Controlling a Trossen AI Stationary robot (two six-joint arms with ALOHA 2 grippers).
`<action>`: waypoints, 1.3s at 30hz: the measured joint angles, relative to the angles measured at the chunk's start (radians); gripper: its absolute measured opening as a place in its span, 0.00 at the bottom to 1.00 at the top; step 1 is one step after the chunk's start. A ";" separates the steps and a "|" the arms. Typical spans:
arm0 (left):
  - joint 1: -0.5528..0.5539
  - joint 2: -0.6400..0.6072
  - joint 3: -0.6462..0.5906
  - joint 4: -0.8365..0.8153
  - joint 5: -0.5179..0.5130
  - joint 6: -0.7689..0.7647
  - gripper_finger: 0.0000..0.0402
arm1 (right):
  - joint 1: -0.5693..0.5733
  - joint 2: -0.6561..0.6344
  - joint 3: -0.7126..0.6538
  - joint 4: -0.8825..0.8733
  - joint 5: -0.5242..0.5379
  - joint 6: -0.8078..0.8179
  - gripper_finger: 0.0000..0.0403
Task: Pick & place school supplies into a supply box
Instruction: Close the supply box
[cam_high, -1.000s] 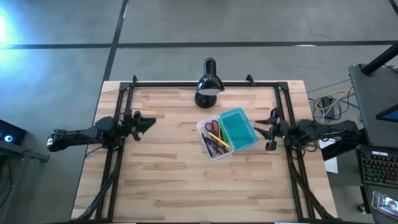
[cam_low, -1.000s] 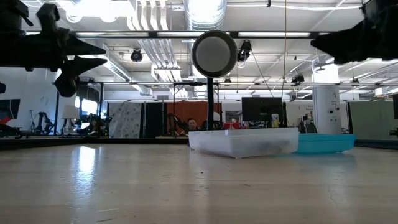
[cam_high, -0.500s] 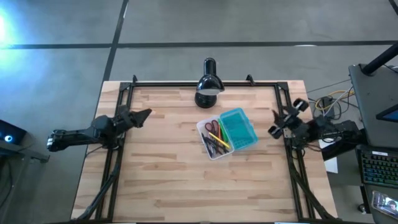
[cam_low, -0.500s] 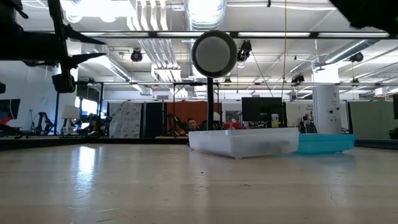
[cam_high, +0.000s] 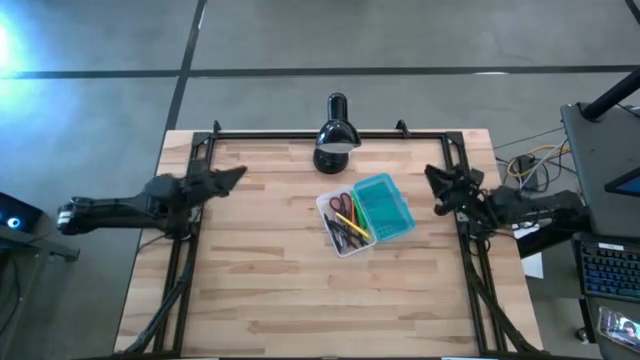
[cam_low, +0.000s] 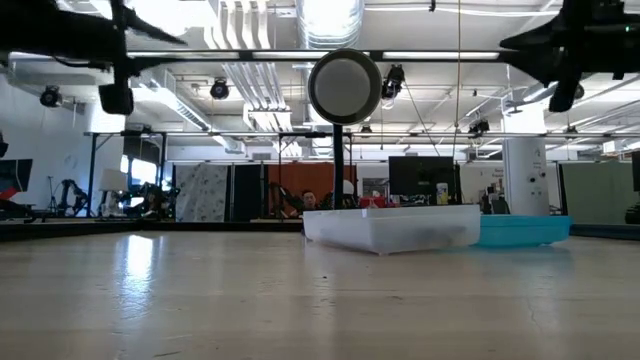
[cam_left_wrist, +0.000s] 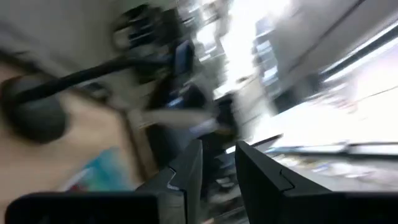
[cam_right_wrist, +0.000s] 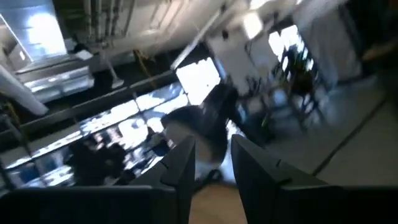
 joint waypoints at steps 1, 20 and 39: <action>0.000 0.050 0.028 -0.044 0.012 -0.007 0.20 | 0.000 0.019 0.017 -0.066 -0.020 0.094 0.24; 0.000 0.698 0.223 -0.121 0.286 -0.133 0.20 | -0.007 0.145 0.436 -1.255 0.280 1.121 0.22; 0.000 1.181 0.437 -0.160 0.455 -0.135 0.20 | -0.198 0.613 0.365 -1.407 -0.225 1.320 0.06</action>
